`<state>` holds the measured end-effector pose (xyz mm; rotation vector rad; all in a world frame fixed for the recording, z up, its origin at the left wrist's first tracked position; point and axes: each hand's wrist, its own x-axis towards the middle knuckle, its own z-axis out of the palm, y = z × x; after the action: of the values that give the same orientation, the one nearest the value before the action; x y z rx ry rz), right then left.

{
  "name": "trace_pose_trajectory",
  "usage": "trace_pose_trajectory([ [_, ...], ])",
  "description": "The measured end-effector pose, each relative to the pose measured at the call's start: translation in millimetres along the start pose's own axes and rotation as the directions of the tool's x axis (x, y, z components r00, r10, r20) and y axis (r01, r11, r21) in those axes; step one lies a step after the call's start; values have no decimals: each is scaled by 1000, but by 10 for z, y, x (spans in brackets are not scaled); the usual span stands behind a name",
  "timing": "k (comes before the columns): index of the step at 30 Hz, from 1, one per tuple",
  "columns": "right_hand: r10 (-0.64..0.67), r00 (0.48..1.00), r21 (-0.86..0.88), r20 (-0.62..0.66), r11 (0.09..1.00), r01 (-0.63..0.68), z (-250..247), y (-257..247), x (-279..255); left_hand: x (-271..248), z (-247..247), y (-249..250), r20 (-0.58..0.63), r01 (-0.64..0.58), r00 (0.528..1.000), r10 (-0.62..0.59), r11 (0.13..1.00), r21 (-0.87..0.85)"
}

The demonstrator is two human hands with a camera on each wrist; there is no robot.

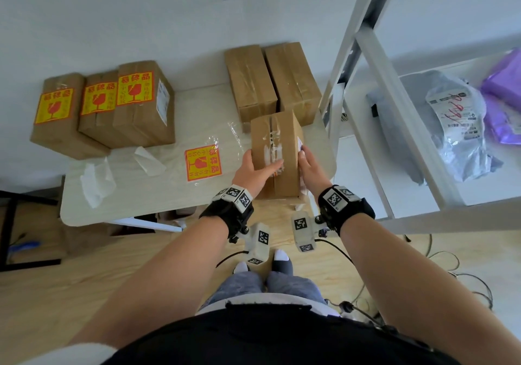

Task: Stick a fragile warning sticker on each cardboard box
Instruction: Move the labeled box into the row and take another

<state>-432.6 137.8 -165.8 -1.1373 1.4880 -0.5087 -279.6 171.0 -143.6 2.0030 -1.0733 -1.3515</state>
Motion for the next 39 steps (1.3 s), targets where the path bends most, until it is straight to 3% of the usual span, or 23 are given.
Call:
trace_pose_trajectory([
  [3, 14, 1000, 93, 0, 996, -14, -31, 34, 49, 29, 56, -4, -34, 2, 999, 0, 998, 60],
  [7, 142, 990, 191, -15, 972, -137, -64, 63, 134, 32, 120, 82, 10, 21, 1000, -20, 994, -103],
  [12, 142, 988, 224, -56, 966, -126, -116, 110, 171, 104, 228, 129, 9, -15, 1000, 17, 986, -166],
  [17, 41, 970, 71, -240, 997, -25, -256, -3, 35, 223, 389, 27, 21, 91, 996, -89, 974, -207],
  [23, -85, 944, -77, -320, 995, 63, -404, -30, 49, 248, 354, 28, 97, 146, 986, -132, 977, -158],
  [29, -140, 939, -123, -313, 987, 106, -416, -59, 65, 381, 375, 11, -36, 72, 997, -75, 995, -72],
  [35, -272, 929, -99, -253, 962, 255, -275, -185, 77, 528, 296, 66, -161, 212, 957, -242, 960, -183],
  [39, -301, 930, -34, -209, 953, 301, -178, -300, 95, 632, 121, -69, -227, 275, 942, -248, 957, 92],
])
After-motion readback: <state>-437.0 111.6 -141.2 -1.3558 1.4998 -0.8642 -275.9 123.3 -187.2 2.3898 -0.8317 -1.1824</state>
